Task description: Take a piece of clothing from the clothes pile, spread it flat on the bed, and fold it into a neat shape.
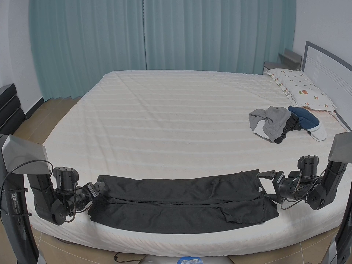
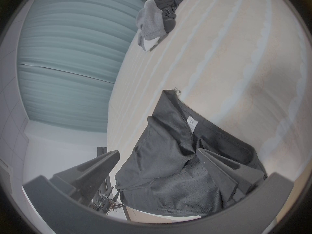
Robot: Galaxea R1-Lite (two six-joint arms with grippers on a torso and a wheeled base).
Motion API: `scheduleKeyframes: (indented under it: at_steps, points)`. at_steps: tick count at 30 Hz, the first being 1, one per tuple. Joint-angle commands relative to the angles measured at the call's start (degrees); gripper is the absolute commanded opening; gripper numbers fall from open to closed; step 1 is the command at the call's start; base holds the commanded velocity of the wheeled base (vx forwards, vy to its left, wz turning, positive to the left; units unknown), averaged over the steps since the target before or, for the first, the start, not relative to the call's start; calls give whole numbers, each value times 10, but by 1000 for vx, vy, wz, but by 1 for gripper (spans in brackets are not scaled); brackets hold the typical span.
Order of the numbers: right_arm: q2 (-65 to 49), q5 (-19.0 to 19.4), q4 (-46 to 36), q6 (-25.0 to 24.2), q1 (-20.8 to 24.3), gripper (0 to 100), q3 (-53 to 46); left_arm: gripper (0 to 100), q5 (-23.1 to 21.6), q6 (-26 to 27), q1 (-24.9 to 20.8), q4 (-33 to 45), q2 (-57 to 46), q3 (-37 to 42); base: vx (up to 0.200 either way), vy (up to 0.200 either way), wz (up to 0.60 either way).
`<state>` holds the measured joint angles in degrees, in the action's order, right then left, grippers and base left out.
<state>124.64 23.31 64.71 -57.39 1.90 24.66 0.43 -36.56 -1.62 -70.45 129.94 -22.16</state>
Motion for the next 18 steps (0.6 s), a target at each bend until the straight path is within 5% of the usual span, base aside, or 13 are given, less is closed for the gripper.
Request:
scheduleKeyframes:
  at_steps: [1, 13, 14, 18]
  points:
    - [23, -2, 40, 3, 6, 100, -17, 100, -42, 35, 3, -6, -25, 51, 0, 0, 0]
    - [30, -4, 55, 4, 7, 100, -25, 100, -46, 67, -11, -5, -29, 93, 0, 0, 0]
    - [30, -4, 55, 4, 7, 100, -26, 0, -46, 75, -13, -4, -28, 98, 0, 0, 0]
    - [30, -4, 55, 4, 7, 100, -26, 0, -43, 109, -15, -4, -22, 106, 0, 0, 0]
